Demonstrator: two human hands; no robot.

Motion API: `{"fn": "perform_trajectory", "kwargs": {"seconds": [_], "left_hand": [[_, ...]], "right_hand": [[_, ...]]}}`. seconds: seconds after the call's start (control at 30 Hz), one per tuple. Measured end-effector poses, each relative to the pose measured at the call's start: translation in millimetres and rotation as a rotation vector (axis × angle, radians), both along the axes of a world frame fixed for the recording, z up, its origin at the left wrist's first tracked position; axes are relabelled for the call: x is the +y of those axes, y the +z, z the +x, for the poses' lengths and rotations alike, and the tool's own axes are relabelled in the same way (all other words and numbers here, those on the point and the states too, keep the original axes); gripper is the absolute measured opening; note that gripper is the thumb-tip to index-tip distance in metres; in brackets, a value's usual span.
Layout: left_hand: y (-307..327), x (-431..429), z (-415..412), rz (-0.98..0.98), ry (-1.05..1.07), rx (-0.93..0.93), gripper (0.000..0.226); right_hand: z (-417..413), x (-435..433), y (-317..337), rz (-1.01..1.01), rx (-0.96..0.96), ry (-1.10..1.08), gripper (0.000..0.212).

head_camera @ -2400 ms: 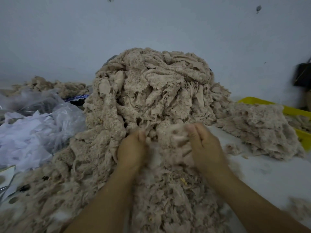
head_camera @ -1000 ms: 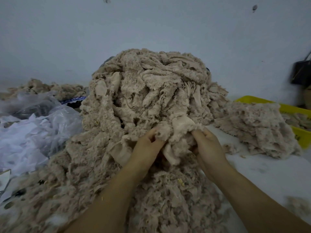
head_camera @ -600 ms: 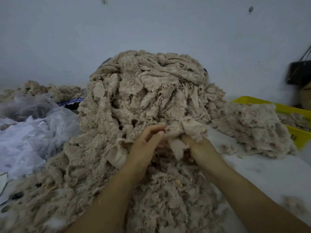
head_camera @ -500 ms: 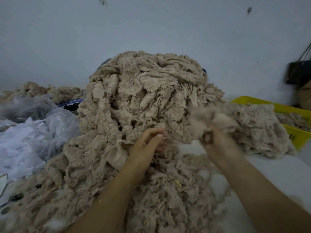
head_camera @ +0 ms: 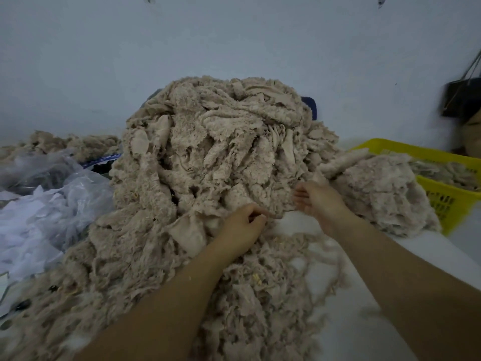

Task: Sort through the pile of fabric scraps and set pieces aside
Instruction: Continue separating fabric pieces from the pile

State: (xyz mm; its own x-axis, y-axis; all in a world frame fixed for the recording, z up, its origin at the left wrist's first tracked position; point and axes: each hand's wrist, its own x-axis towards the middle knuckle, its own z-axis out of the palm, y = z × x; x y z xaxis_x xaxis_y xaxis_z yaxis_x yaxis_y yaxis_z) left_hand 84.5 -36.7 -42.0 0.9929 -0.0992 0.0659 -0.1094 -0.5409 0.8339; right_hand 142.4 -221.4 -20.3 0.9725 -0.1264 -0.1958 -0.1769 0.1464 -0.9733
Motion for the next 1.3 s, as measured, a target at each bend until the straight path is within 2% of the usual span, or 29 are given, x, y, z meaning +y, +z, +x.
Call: {"fn": "perform_trajectory", "kwargs": {"seconds": [0.07,0.17,0.23,0.3,0.37,0.4,0.43,0.47,0.5,0.53,0.63,0.7,0.83,0.9,0.93,1.0,1.07,1.13,1.2,1.27,1.3], "left_hand": [[3,-19,11,0.011,-0.014,0.003,0.012],[4,-49,27,0.029,-0.058,-0.012,0.015],[3,-65,33,0.020,-0.074,-0.022,0.016],[0,-75,37,-0.003,-0.073,-0.033,0.016],[-3,-77,43,-0.027,-0.066,-0.039,0.018],[-4,-78,44,-0.031,-0.065,-0.037,0.018],[-4,-78,45,-0.034,-0.061,-0.034,0.019],[-4,-78,46,-0.042,-0.051,-0.035,0.019],[-3,-78,47,-0.064,-0.032,-0.043,0.020],[-1,-77,46,-0.108,-0.004,-0.050,0.022],[7,-66,41,-0.321,0.119,-0.057,0.025],[14,-51,33,-0.354,0.176,-0.127,0.024],[12,-7,6,-0.191,0.310,-0.338,0.018],[1,13,-2,-0.035,0.419,-0.327,0.035],[-4,20,-3,0.061,0.450,-0.264,0.044],[-11,30,-7,0.269,0.432,-0.110,0.056],[-17,34,-8,0.353,0.373,-0.053,0.047],[-19,36,-9,0.239,0.352,-0.093,0.026],[-19,40,-12,0.038,0.380,-0.142,0.024],[-11,45,-17,-0.241,0.466,-0.148,0.024],[-7,47,-19,-0.363,0.501,-0.141,0.024]], "right_hand": [[7,-3,-6,-0.138,0.017,0.074,0.024],[21,-24,-10,-0.137,0.015,0.101,0.018],[34,-53,-6,-0.131,-0.011,-0.080,0.018],[43,-78,0,-0.058,-0.057,-0.302,0.027],[51,-83,-1,0.007,-0.060,-0.347,0.043],[51,-77,-1,-0.078,-0.084,-0.378,0.047],[48,-62,1,-0.297,-0.080,-0.323,0.049],[42,-46,9,-0.349,-0.071,-0.265,0.050],[37,-33,12,-0.219,-0.076,-0.244,0.049],[31,-20,10,-0.246,-0.082,-0.193,0.046],[13,9,-1,-0.491,-0.113,0.065,0.033],[5,20,-9,-0.598,-0.163,0.191,0.034],[-13,30,-16,-0.826,-0.230,0.354,0.052],[-21,33,-20,-0.960,-0.267,0.448,0.045],[-24,36,-21,-0.968,-0.284,0.470,0.038],[-30,39,-18,-0.824,-0.286,0.414,0.038],[-35,41,-15,-0.628,-0.282,0.279,0.036],[-42,43,-13,-0.509,-0.281,0.160,0.031],[-46,39,-14,-0.432,-0.276,0.066,0.036],[-48,33,-17,-0.442,-0.301,-0.028,0.033],[-47,30,-19,-0.517,-0.323,-0.057,0.031]]}}
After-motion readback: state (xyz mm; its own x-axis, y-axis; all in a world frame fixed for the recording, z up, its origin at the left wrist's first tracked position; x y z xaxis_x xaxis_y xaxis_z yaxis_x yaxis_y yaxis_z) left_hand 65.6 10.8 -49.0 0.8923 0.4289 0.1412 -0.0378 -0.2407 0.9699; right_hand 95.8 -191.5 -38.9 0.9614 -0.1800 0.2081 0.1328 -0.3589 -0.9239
